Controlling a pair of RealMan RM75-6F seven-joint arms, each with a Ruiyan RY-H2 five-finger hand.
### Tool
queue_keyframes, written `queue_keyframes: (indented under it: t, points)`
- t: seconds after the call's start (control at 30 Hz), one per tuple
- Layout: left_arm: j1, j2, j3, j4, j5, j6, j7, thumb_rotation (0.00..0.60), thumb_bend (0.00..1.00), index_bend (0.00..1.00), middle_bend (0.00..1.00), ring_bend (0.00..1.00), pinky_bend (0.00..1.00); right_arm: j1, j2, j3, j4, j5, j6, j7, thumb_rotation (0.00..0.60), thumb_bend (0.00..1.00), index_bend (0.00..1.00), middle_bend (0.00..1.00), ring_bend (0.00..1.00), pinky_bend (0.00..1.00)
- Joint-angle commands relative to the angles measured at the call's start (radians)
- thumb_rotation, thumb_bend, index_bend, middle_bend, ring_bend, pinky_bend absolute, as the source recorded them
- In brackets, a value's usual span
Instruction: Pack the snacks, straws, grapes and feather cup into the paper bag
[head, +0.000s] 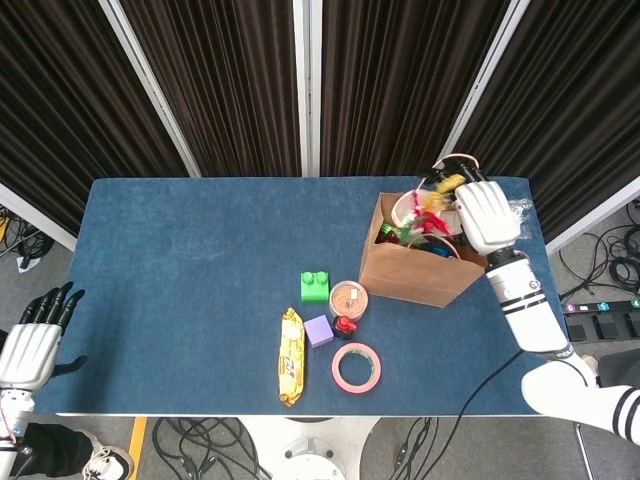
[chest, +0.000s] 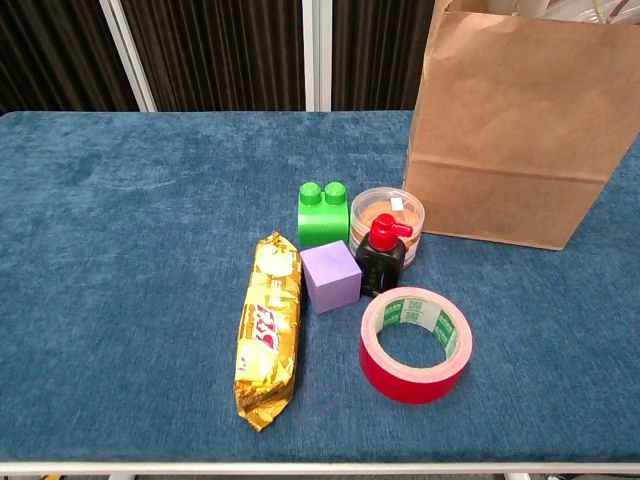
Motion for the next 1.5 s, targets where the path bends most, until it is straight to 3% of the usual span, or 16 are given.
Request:
queue_keyframes:
  t: [0.03, 0.47, 0.67, 0.83, 1.0, 1.17, 1.33, 1.5]
  points:
    - [0.0, 0.0, 0.0, 0.001, 0.0, 0.001, -0.001, 0.6, 0.09, 0.1, 0.09, 0.0, 0.14, 0.006, 0.025, 0.004, -0.029, 0.052, -0.02, -0.031, 0.6, 0.0, 0.09, 0.14, 0.0, 0.0]
    - [-0.002, -0.001, -0.001, -0.003, 0.003, 0.002, 0.004, 0.6, 0.09, 0.1, 0.09, 0.0, 0.14, -0.014, 0.052, 0.044, -0.088, 0.038, 0.053, 0.027, 0.6, 0.0, 0.06, 0.13, 0.0, 0.0]
    - [-0.003, -0.001, -0.003, -0.007, 0.003, 0.004, 0.006, 0.6, 0.09, 0.1, 0.09, 0.0, 0.14, -0.069, 0.103, 0.074, -0.168, -0.066, 0.195, 0.034, 0.6, 0.0, 0.06, 0.15, 0.0, 0.0]
    - [-0.005, 0.002, -0.005, -0.012, 0.005, 0.004, 0.007, 0.6, 0.09, 0.1, 0.09, 0.0, 0.14, -0.187, 0.204, 0.057, -0.275, -0.174, 0.353, -0.008, 0.6, 0.0, 0.06, 0.17, 0.0, 0.01]
    - [-0.008, 0.0, -0.006, -0.015, 0.006, 0.003, 0.01, 0.6, 0.09, 0.1, 0.09, 0.0, 0.14, -0.388, 0.296, -0.069, -0.371, -0.366, 0.555, -0.193, 0.6, 0.0, 0.07, 0.18, 0.01, 0.02]
    - [-0.008, -0.001, -0.009, -0.024, 0.006, 0.009, 0.016, 0.6, 0.09, 0.1, 0.09, 0.0, 0.14, -0.595, 0.21, -0.24, -0.302, -0.551, 0.751, -0.401, 0.6, 0.01, 0.09, 0.19, 0.01, 0.02]
    - [-0.014, 0.006, -0.011, -0.043, 0.015, 0.011, 0.03, 0.6, 0.09, 0.1, 0.09, 0.0, 0.14, -0.692, 0.095, -0.347, -0.135, -0.559, 0.761, -0.391, 0.6, 0.01, 0.09, 0.19, 0.01, 0.02]
    - [-0.014, 0.015, -0.011, -0.072, 0.027, 0.025, 0.054, 0.6, 0.09, 0.1, 0.09, 0.0, 0.14, -0.706, 0.015, -0.367, 0.012, -0.534, 0.716, -0.315, 0.6, 0.01, 0.09, 0.18, 0.01, 0.02]
